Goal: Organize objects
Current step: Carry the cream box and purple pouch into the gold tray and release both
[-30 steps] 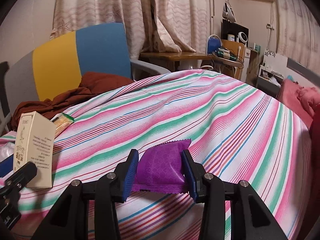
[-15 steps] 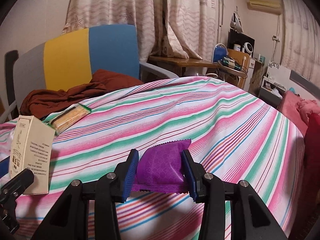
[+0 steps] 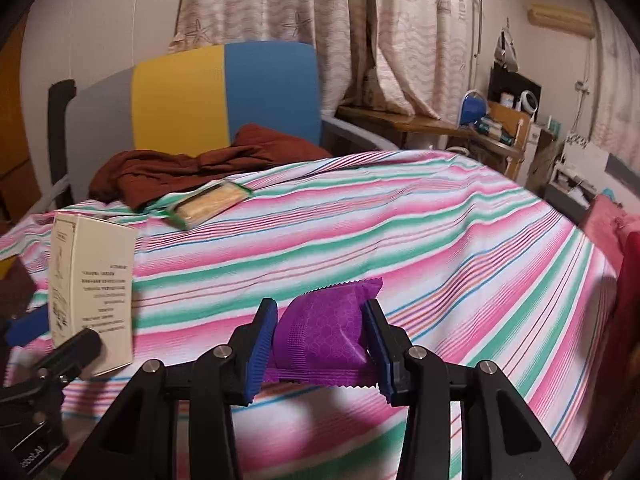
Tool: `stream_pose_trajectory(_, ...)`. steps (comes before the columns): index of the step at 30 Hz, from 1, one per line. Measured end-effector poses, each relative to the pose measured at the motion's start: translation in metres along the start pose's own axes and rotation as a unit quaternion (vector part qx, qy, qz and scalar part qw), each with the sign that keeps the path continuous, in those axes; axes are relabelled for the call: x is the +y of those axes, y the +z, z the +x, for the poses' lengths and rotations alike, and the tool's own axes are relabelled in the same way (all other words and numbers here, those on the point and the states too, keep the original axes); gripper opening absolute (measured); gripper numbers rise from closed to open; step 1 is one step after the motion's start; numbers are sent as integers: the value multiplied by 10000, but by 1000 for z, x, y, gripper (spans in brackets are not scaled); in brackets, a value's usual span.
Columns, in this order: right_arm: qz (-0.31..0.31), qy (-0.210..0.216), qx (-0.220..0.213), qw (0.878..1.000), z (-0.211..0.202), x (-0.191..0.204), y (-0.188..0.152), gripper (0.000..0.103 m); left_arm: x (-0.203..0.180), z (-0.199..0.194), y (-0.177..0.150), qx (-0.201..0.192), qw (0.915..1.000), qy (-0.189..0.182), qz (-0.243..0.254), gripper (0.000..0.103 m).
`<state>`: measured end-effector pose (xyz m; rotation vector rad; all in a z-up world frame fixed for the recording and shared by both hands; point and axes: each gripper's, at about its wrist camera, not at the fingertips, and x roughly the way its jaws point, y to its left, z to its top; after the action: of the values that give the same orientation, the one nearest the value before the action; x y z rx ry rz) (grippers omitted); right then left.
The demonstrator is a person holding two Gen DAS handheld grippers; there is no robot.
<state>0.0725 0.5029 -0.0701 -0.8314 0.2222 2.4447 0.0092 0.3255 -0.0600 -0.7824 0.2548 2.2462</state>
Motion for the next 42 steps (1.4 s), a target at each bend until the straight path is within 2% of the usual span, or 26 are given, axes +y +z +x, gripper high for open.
stream_pose_trajectory(11,233,624,256,9975,-37,31,-21,45,13,-48,-26,102,9993,-348,-90,52)
stream_pose_trajectory(19,52,1145,305,9929,-64,69,-30,45,32,-99,-33,-131,9987,-494,-62,52)
stream_pose_trajectory(23,-210,1445,242,9890,-79,96,-30,45,46,-124,-37,-285,9988,-394,-70,52)
stream_pose_trajectory(31,-587,2043,220,9769,-103,148,-28,45,94,-163,-47,-455,9973,-79,-573,52)
stream_pose_trajectory(42,-1206,2745,242,9537,-124,223,-26,45,172,-178,-63,-246,9892,424,-1384,52)
